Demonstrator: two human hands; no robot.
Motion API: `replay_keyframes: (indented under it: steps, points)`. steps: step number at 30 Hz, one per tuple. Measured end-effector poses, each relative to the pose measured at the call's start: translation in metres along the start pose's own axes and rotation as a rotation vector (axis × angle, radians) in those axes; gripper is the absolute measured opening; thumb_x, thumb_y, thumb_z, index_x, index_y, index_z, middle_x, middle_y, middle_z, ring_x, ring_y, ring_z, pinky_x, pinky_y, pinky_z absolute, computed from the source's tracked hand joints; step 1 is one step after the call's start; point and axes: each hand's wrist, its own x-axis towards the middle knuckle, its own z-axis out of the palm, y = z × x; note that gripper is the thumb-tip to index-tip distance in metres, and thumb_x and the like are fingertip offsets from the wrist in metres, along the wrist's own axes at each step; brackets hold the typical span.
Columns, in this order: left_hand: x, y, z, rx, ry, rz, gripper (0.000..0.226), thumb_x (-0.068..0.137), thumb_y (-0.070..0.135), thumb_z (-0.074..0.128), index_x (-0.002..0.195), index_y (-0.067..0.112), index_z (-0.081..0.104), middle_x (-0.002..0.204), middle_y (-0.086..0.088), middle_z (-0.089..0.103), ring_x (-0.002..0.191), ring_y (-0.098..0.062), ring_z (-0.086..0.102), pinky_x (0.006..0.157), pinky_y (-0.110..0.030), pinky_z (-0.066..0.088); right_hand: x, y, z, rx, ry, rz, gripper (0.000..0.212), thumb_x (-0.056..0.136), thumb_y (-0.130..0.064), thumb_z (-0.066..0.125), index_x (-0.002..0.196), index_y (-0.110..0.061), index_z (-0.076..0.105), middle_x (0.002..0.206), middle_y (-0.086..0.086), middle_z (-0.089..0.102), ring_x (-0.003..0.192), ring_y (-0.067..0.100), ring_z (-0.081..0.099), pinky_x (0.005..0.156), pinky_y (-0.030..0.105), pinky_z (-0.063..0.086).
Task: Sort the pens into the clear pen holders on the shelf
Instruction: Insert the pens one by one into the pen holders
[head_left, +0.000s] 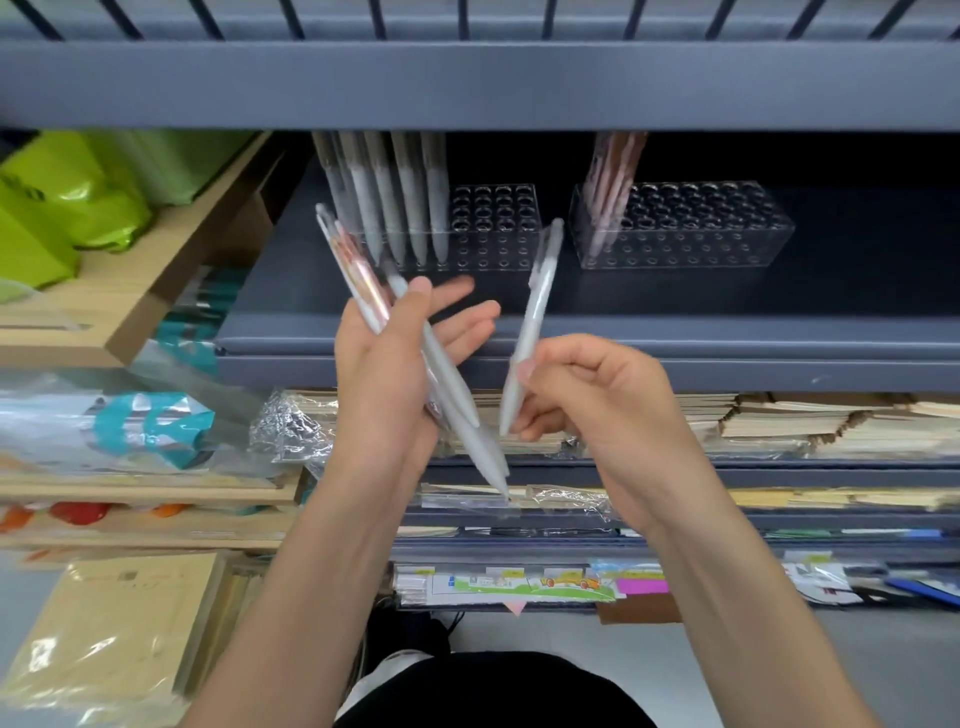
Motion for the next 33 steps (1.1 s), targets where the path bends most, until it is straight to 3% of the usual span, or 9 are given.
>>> replay_keyframes:
  steps: [4, 10, 14, 17, 20, 22, 24, 29, 33]
  points:
    - [0.009, 0.012, -0.019, 0.051, 0.131, 0.054, 0.011, 0.099, 0.017, 0.058, 0.105, 0.014, 0.050, 0.078, -0.003, 0.073, 0.055, -0.014, 0.061, 0.051, -0.023, 0.050, 0.015, -0.009, 0.000, -0.128, 0.034, -0.073, 0.002, 0.084, -0.004, 0.067, 0.087, -0.004, 0.067, 0.069, 0.015, 0.071, 0.058, 0.020, 0.067, 0.055, 0.023, 0.054]
    - [0.028, 0.028, -0.043, 0.101, 0.204, 0.133, 0.014, 0.094, 0.014, 0.058, 0.106, 0.013, 0.051, 0.070, 0.000, 0.069, 0.054, -0.014, 0.059, 0.051, -0.023, 0.048, 0.044, -0.018, 0.006, -0.391, 0.126, -0.215, 0.012, 0.081, -0.009, 0.069, 0.086, -0.017, 0.063, 0.067, -0.001, 0.072, 0.061, 0.017, 0.072, 0.063, 0.035, 0.060]
    - [0.038, 0.028, -0.052, 0.180, 0.229, 0.139, 0.036, 0.095, 0.010, 0.055, 0.130, 0.003, 0.048, 0.071, -0.002, 0.069, 0.056, -0.015, 0.061, 0.054, -0.023, 0.050, 0.069, -0.029, 0.012, -0.453, 0.231, -0.323, 0.012, 0.075, -0.018, 0.070, 0.082, -0.022, 0.061, 0.073, 0.000, 0.073, 0.072, 0.019, 0.072, 0.073, 0.047, 0.059]
    - [0.042, 0.026, -0.054, 0.160, 0.232, 0.119, 0.035, 0.095, 0.009, 0.054, 0.130, 0.003, 0.048, 0.069, -0.002, 0.068, 0.053, -0.014, 0.059, 0.052, -0.024, 0.049, 0.088, -0.038, 0.020, -0.393, 0.339, -0.419, 0.016, 0.079, -0.013, 0.070, 0.079, -0.022, 0.056, 0.077, 0.000, 0.072, 0.076, 0.013, 0.071, 0.074, 0.037, 0.058]
    - [0.042, 0.028, -0.054, 0.159, 0.229, 0.102, 0.027, 0.096, 0.009, 0.054, 0.122, 0.006, 0.049, 0.070, -0.003, 0.068, 0.052, -0.014, 0.058, 0.051, -0.023, 0.049, 0.110, -0.047, 0.031, -0.431, 0.414, -0.476, 0.029, 0.080, -0.001, 0.065, 0.069, -0.024, 0.051, 0.064, -0.009, 0.064, 0.062, -0.008, 0.062, 0.062, 0.005, 0.042]
    - [0.042, 0.029, -0.055, 0.143, 0.218, 0.082, 0.021, 0.097, 0.009, 0.054, 0.117, 0.006, 0.050, 0.071, -0.003, 0.068, 0.052, -0.013, 0.058, 0.051, -0.022, 0.049, 0.124, -0.049, 0.035, -0.612, 0.453, -0.472, 0.016, 0.082, -0.007, 0.062, 0.070, -0.017, 0.067, 0.073, -0.002, 0.071, 0.070, 0.001, 0.064, 0.063, 0.007, 0.034]
    - [0.042, 0.031, -0.056, 0.125, 0.206, 0.063, 0.018, 0.097, 0.009, 0.056, 0.114, 0.007, 0.051, 0.071, -0.004, 0.067, 0.052, -0.013, 0.058, 0.051, -0.022, 0.049, 0.136, -0.048, 0.037, -0.774, 0.464, -0.505, 0.018, 0.085, -0.014, 0.058, 0.084, -0.014, 0.076, 0.091, 0.003, 0.075, 0.077, 0.012, 0.060, 0.068, 0.011, 0.033]
    - [0.042, 0.032, -0.058, 0.107, 0.196, 0.045, 0.016, 0.096, 0.010, 0.057, 0.111, 0.007, 0.051, 0.069, -0.003, 0.066, 0.050, -0.014, 0.056, 0.049, -0.023, 0.048, 0.163, -0.044, 0.036, -0.986, 0.361, -0.503, 0.023, 0.089, -0.012, 0.051, 0.103, -0.007, 0.069, 0.109, 0.008, 0.071, 0.104, 0.027, 0.063, 0.088, 0.031, 0.047]
    - [0.043, 0.033, -0.060, 0.075, 0.199, 0.029, 0.017, 0.097, 0.010, 0.057, 0.113, 0.006, 0.051, 0.068, -0.003, 0.066, 0.050, -0.013, 0.056, 0.048, -0.023, 0.047, 0.173, -0.045, 0.037, -1.043, 0.303, -0.485, 0.026, 0.090, -0.013, 0.052, 0.114, -0.007, 0.062, 0.116, 0.011, 0.066, 0.111, 0.029, 0.058, 0.089, 0.031, 0.045]
